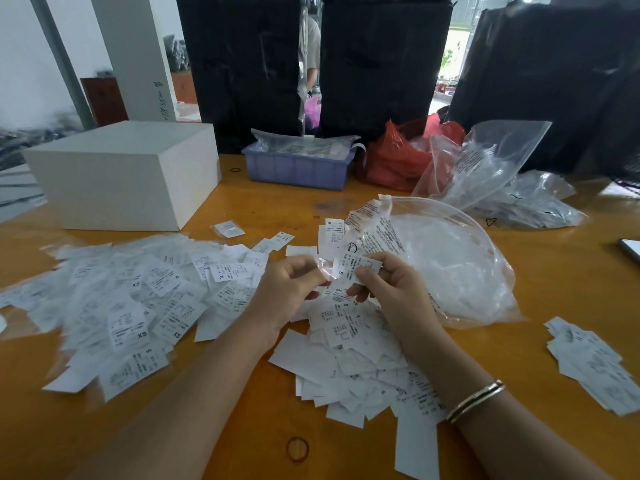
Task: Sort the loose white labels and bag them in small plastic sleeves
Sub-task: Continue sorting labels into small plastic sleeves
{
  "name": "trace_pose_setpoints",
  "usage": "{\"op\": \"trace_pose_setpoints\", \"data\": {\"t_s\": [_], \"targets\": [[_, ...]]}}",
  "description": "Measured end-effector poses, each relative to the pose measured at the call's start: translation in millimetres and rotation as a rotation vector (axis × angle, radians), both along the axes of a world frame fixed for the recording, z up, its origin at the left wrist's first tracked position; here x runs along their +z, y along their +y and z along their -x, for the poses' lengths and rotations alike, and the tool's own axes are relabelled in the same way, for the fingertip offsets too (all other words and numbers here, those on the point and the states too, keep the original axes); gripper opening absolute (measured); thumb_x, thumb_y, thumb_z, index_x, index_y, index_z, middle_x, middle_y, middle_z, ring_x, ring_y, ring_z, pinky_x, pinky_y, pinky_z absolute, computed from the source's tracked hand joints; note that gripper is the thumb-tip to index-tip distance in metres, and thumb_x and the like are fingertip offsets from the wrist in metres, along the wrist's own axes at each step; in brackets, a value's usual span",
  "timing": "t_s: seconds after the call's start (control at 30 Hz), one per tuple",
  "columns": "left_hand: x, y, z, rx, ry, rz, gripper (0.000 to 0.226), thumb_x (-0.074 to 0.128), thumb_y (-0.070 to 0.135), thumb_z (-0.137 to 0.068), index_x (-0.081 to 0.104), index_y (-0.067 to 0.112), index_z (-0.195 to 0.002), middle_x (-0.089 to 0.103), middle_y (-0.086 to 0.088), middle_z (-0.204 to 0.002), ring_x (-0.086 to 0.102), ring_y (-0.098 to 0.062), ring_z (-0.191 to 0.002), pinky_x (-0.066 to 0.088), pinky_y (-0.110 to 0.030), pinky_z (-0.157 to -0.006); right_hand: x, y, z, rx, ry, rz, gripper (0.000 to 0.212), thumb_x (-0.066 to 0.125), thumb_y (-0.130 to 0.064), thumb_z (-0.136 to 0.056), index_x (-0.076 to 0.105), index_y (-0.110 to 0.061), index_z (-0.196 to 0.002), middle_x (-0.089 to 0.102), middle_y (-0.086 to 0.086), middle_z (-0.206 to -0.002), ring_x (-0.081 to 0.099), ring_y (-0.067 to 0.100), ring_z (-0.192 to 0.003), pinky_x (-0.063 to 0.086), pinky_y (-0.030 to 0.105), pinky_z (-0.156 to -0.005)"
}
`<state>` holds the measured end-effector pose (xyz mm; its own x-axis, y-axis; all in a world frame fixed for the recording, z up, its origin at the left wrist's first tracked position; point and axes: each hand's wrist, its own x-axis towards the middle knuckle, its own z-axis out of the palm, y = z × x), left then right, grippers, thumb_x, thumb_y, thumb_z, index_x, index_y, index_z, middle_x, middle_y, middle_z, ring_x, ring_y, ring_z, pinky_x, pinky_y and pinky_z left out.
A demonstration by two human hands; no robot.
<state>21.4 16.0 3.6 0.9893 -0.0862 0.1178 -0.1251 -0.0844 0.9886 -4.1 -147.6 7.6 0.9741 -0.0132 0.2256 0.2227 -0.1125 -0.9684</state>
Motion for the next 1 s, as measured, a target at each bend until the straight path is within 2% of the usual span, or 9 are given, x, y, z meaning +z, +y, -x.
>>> {"op": "trace_pose_setpoints", "data": {"t_s": [0.13, 0.23, 0.4, 0.53, 0.7, 0.8, 0.9, 1.0], "targets": [[2.5, 2.5, 0.6, 0.006, 0.007, -0.03, 0.02, 0.064, 0.037, -0.086, 0.076, 0.022, -0.085, 0.073, 0.009, -0.085, 0.066, -0.006, -0.086, 0.052, -0.025, -0.077, 0.3, -2.9, -0.5, -0.059, -0.074, -0.154, 0.007, 0.056, -0.011, -0.093, 0.063, -0.014, -0.093, 0.07, 0.004, -0.069, 0.063, 0.011, -0.062, 0.049, 0.016, -0.059], [4.7, 1.9, 3.1, -0.036, 0.002, -0.038, 0.023, 0.06, 0.037, -0.089, 0.076, 0.021, -0.091, 0.073, 0.012, -0.088, 0.065, -0.002, -0.083, 0.049, -0.022, -0.074, 1.3, -4.4, 0.4, -0.068, -0.146, -0.213, 0.009, 0.056, -0.008, -0.093, 0.062, -0.013, -0.089, 0.068, 0.002, -0.066, 0.063, 0.012, -0.062, 0.049, 0.018, -0.059], [6.3, 2.1, 5.6, -0.047, 0.014, -0.015, 0.022, 0.058, 0.035, -0.09, 0.076, 0.023, -0.09, 0.074, 0.008, -0.091, 0.065, -0.002, -0.083, 0.045, -0.024, -0.075, 0.7, -3.5, 1.7, -0.037, -0.161, -0.182, 0.01, 0.056, -0.008, -0.092, 0.063, -0.014, -0.088, 0.067, 0.002, -0.065, 0.062, 0.012, -0.06, 0.048, 0.017, -0.058], [7.3, 2.5, 6.2, -0.044, 0.024, 0.046, 0.026, 0.056, 0.024, -0.093, 0.077, 0.031, -0.08, 0.075, 0.006, -0.089, 0.067, -0.004, -0.083, 0.045, -0.025, -0.074, 0.3, -4.3, 2.6, -0.019, -0.177, -0.143, 0.009, 0.057, -0.008, -0.092, 0.063, -0.012, -0.086, 0.066, 0.001, -0.063, 0.062, 0.012, -0.059, 0.048, 0.018, -0.058], [8.5, 4.4, 7.8, -0.088, 0.044, 0.084, 0.032, 0.053, 0.012, -0.093, 0.075, 0.034, -0.088, 0.075, 0.002, -0.09, 0.069, -0.007, -0.084, 0.046, -0.024, -0.072, -1.8, -1.0, 0.7, -0.06, -0.167, -0.01, 0.01, 0.057, -0.01, -0.092, 0.062, -0.017, -0.087, 0.068, 0.001, -0.065, 0.062, 0.007, -0.059, 0.05, 0.017, -0.059], [9.4, 3.1, 8.0, -0.101, 0.074, 0.102, 0.025, 0.056, 0.021, -0.093, 0.076, 0.032, -0.083, 0.075, 0.004, -0.092, 0.069, -0.007, -0.085, 0.045, -0.025, -0.071, -2.1, -2.0, -0.1, -0.091, -0.162, -0.02, 0.009, 0.056, -0.011, -0.093, 0.062, -0.016, -0.089, 0.068, 0.001, -0.066, 0.062, 0.007, -0.059, 0.049, 0.017, -0.059], [10.1, 1.4, 7.6, -0.067, 0.086, 0.129, 0.014, 0.064, 0.032, -0.084, 0.076, 0.027, -0.081, 0.074, 0.006, -0.091, 0.068, -0.003, -0.081, 0.045, -0.026, -0.073, -1.6, -1.5, -0.2, -0.115, -0.162, -0.074, 0.008, 0.056, -0.012, -0.093, 0.062, -0.015, -0.09, 0.068, 0.001, -0.065, 0.061, 0.008, -0.059, 0.048, 0.016, -0.058], [10.7, 2.0, 7.1, -0.027, 0.09, 0.175, 0.029, 0.068, 0.04, -0.069, 0.075, 0.019, -0.088, 0.075, 0.003, -0.09, 0.067, -0.003, -0.077, 0.045, -0.029, -0.075, -1.7, 0.1, 0.1, -0.124, -0.15, -0.159, 0.008, 0.056, -0.014, -0.094, 0.063, -0.014, -0.09, 0.068, 0.002, -0.066, 0.061, 0.01, -0.06, 0.049, 0.016, -0.058]]}}
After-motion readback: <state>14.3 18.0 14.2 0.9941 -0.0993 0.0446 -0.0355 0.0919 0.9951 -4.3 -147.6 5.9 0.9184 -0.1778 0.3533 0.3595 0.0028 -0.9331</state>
